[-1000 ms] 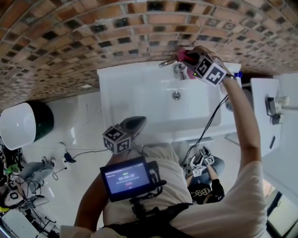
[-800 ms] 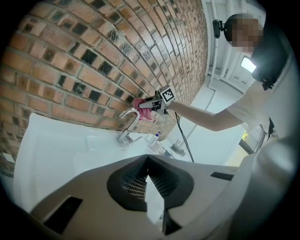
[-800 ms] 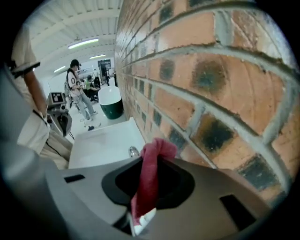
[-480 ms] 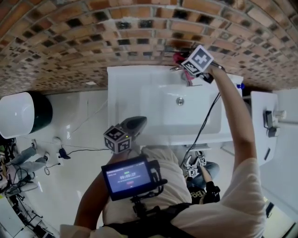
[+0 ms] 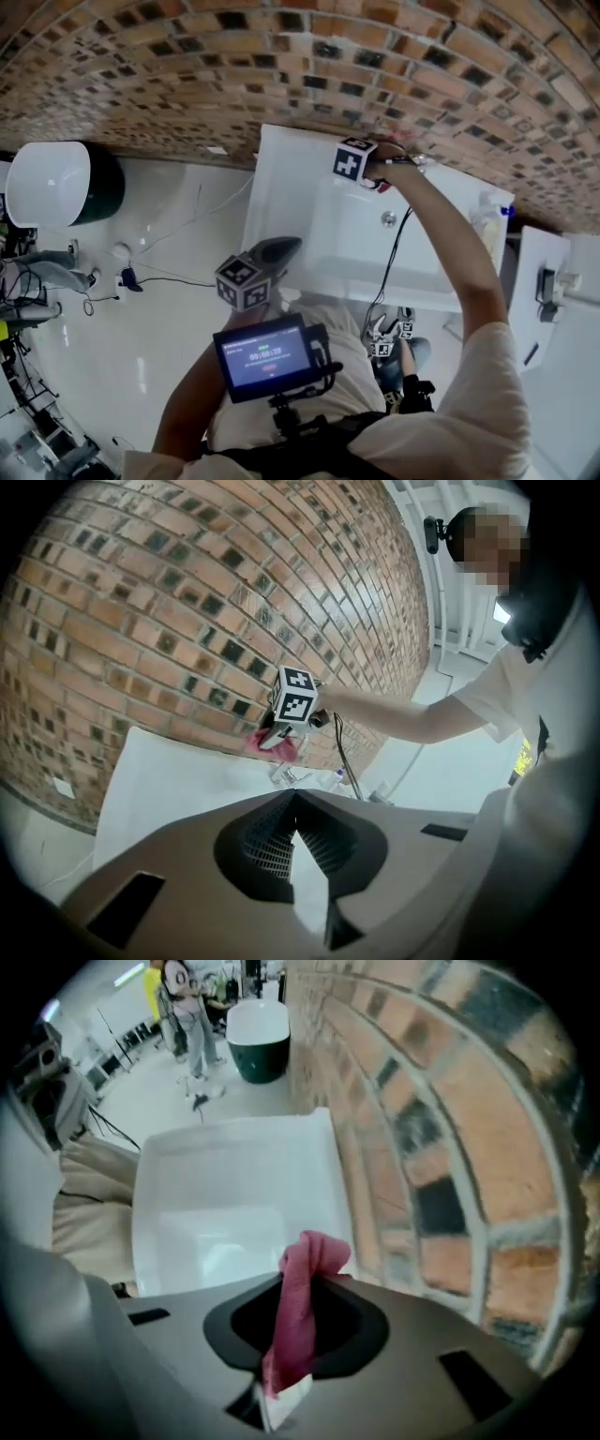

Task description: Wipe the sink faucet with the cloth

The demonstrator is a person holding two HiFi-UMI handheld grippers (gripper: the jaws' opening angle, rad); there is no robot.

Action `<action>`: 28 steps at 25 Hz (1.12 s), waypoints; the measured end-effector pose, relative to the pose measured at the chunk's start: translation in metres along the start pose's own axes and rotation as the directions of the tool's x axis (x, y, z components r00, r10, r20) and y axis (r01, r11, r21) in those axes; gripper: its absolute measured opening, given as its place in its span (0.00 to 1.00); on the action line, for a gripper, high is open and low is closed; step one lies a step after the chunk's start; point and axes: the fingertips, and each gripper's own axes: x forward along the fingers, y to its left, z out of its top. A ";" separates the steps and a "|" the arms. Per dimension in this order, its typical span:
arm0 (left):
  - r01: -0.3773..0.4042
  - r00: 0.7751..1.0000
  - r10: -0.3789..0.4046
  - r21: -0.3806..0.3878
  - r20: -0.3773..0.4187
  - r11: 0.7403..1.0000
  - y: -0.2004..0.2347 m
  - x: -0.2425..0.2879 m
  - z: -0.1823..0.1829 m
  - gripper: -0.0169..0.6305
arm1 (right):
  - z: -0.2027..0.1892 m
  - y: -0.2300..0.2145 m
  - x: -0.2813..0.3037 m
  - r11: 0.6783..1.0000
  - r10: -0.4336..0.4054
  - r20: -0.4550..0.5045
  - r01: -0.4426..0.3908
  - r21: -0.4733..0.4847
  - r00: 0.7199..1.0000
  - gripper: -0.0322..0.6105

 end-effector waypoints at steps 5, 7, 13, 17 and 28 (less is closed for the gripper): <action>-0.013 0.997 0.017 -0.059 0.078 0.998 0.020 -0.033 -0.002 0.03 | 0.062 0.084 -0.041 0.942 0.171 0.402 -0.269 0.201 0.900 0.16; 0.018 0.995 -0.011 -0.064 0.097 0.998 0.023 -0.042 -0.001 0.03 | 0.065 0.103 -0.076 0.901 0.099 0.558 -0.312 0.301 0.824 0.16; 0.103 0.987 -0.107 0.047 0.120 0.994 0.009 -0.081 0.016 0.03 | 0.007 0.144 -0.147 0.714 -0.291 0.737 -0.375 0.592 0.609 0.16; 0.119 0.979 -0.134 0.104 0.155 0.987 0.008 -0.135 0.021 0.03 | -0.036 0.175 -0.185 0.518 -0.546 0.636 -0.376 0.768 0.546 0.16; 0.123 0.954 -0.181 0.240 0.237 0.963 0.012 -0.278 0.021 0.03 | -0.010 0.316 -0.301 0.425 -0.780 0.552 -0.398 0.813 0.293 0.16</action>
